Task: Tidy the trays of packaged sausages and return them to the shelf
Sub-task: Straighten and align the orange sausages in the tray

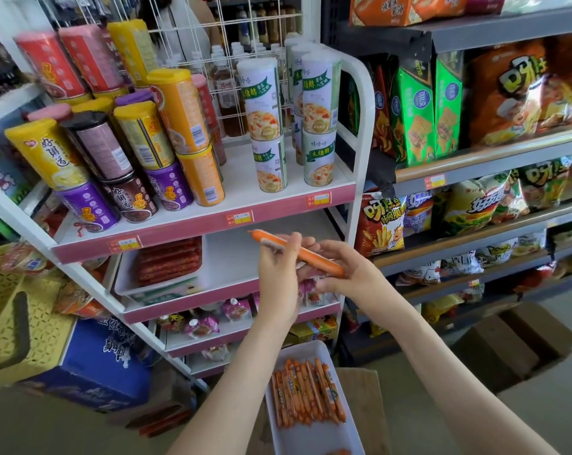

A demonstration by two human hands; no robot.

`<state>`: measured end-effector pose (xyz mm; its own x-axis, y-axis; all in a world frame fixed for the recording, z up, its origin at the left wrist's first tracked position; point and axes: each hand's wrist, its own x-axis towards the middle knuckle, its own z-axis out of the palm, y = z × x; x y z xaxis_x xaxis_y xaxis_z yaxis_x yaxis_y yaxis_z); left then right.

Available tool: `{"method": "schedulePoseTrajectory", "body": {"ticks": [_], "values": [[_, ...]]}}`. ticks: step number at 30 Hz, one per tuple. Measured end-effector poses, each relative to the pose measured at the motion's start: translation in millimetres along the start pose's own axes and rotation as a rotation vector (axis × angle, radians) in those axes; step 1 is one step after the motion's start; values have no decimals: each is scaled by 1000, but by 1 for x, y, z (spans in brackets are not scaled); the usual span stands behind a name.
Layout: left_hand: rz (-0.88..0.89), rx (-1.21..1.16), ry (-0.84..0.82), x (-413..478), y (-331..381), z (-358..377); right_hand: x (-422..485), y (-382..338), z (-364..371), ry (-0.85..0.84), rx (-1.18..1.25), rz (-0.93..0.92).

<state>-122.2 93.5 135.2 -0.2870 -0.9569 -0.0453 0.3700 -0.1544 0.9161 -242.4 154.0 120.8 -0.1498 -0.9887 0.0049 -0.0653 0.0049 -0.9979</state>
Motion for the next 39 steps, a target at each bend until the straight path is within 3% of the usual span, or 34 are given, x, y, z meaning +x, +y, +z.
{"method": "schedulePoseTrajectory", "body": {"ticks": [3,7,13,18,21,26,29,35,39], "values": [[-305,-247,87,12,-5,-10,-2,0,7,141,-151,-150],[-573,-379,54,18,-26,-24,0,11,15,174,-396,-355],[-740,-424,167,32,-63,-46,5,47,19,128,-380,-174],[-828,-52,353,53,-139,-100,10,158,14,-1,-403,258],[-901,166,276,56,-197,-142,-5,252,16,-42,-472,490],[-877,549,121,41,-302,-201,-43,376,44,-447,-634,676],[-828,874,29,35,-363,-229,-70,438,63,-556,-731,816],[-615,1270,4,35,-431,-240,-99,502,82,-694,-1188,718],[-607,1444,60,32,-451,-244,-94,514,76,-743,-1280,577]]}}
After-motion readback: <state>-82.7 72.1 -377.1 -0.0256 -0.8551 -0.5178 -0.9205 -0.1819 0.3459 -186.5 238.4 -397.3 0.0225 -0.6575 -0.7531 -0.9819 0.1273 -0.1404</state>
